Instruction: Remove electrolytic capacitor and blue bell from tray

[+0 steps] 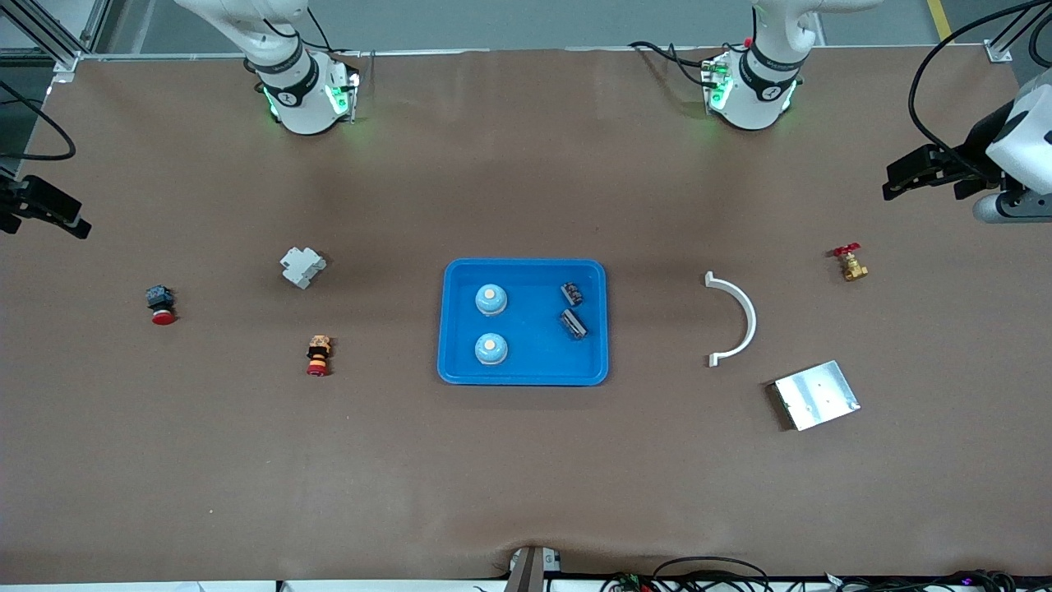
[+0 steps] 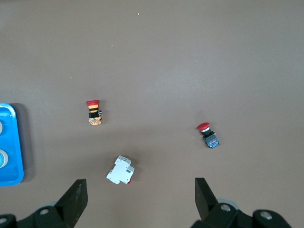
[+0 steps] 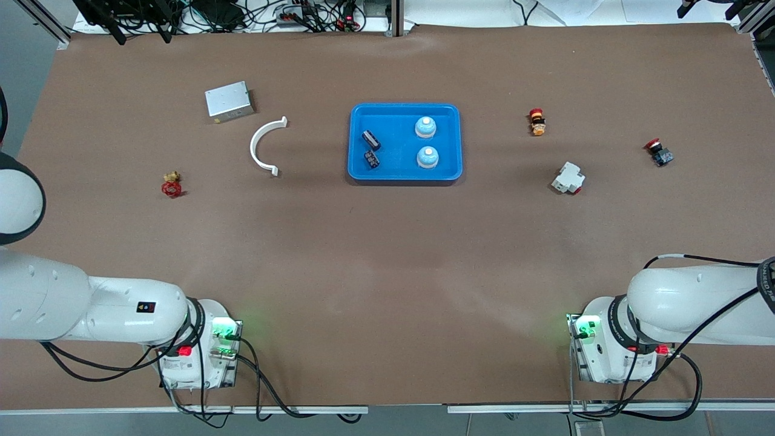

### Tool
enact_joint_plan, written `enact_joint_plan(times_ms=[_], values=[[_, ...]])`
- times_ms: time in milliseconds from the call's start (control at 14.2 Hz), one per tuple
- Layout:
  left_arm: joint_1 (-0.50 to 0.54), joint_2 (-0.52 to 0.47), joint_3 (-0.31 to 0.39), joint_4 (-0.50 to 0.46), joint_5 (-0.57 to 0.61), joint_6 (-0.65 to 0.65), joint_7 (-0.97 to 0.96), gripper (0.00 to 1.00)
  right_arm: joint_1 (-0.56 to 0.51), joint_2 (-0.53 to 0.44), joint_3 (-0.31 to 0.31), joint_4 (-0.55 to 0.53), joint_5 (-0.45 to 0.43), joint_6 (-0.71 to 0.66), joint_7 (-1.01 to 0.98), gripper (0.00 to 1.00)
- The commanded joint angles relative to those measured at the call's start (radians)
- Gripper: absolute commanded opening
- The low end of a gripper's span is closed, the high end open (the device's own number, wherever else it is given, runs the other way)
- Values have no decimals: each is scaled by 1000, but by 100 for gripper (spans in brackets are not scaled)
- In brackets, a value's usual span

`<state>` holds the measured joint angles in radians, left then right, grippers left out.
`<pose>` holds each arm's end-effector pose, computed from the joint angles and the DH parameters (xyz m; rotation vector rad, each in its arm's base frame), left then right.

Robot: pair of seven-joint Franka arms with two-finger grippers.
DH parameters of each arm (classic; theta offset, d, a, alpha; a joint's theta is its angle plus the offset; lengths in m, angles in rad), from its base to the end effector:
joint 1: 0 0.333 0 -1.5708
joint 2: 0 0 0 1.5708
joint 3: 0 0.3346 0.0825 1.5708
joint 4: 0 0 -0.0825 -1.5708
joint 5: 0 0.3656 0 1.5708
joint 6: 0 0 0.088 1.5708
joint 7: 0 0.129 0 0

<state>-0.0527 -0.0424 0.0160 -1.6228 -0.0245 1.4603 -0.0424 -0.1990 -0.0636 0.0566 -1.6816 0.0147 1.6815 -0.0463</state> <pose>0.5061 -0.0218 0.6112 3.1155 0.0069 -0.1887 0.5212 -0.0720 0.6141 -3.1312 0.1524 -0.1006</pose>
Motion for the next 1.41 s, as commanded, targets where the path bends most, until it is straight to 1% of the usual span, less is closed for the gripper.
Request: enact_joint_plan(times_ms=[0,704,915,1056,1126,1337], values=[[4,7,-1,20,-8,-18,-1,100,-5,-36,0,-36,13,17,5,100],[1,7,1,26,-15,-18,-16,100,-3,-33,0,-38,13,23,5,100],[-15,9,-5,35,-12,-18,-149,100,-3,-32,0,-38,13,24,5,100],[-21,9,-30,53,-23,-18,-171,100,-3,-32,0,-38,13,27,5,100],[-22,9,-34,55,-37,-18,-171,100,-3,-32,0,-38,13,27,5,100],[-13,7,-34,58,-142,-40,-188,100,-3,-30,0,-47,13,37,5,100]])
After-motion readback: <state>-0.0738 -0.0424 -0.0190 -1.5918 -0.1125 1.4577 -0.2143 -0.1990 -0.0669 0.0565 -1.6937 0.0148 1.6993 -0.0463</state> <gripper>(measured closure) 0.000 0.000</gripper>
